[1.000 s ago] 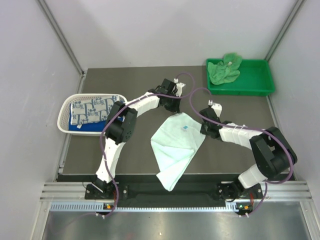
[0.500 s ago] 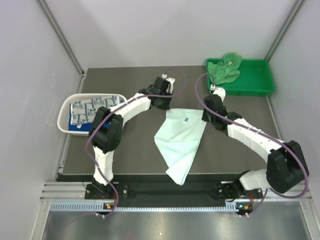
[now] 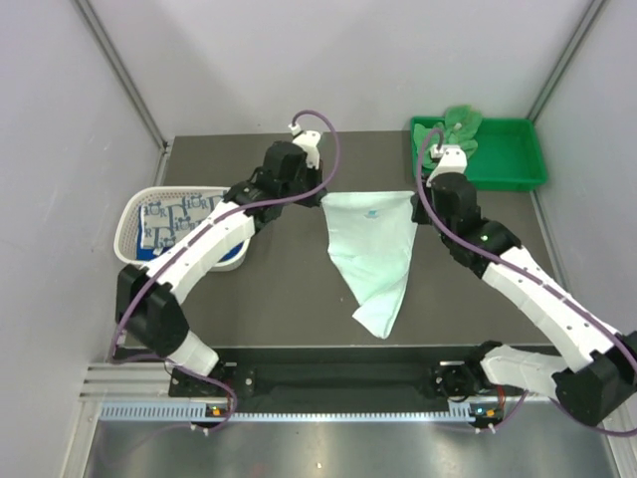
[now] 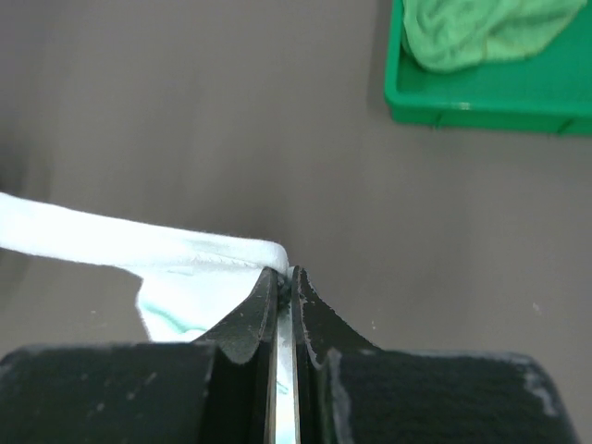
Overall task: Fold and stack the towels
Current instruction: Flatten out the crumpled towel
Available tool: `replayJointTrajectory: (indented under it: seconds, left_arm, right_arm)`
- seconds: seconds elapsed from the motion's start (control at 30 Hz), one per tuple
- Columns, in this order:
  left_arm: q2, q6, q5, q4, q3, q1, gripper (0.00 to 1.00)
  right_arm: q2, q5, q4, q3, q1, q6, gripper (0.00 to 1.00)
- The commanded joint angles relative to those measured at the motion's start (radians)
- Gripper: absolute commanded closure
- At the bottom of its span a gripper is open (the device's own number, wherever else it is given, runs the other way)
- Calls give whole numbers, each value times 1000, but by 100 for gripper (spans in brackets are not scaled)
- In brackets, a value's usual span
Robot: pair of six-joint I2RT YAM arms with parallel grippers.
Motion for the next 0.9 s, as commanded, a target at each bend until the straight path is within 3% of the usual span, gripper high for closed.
replayJointTrajectory:
  seconds: [0.0,0.4,0.87]
  left_arm:
    - [-139,-11,50,19,-26,0,100]
    - [-391,-29,136,-19,13,-4,100]
    - [-516,-54,194,-62,66,-4,100]
  right_arm:
    - [-84,12,-5,89,45,-71,100]
    - [-150,98,-63,286,281,-170,100]
    - [-210,108,-137,372,396,-184,100]
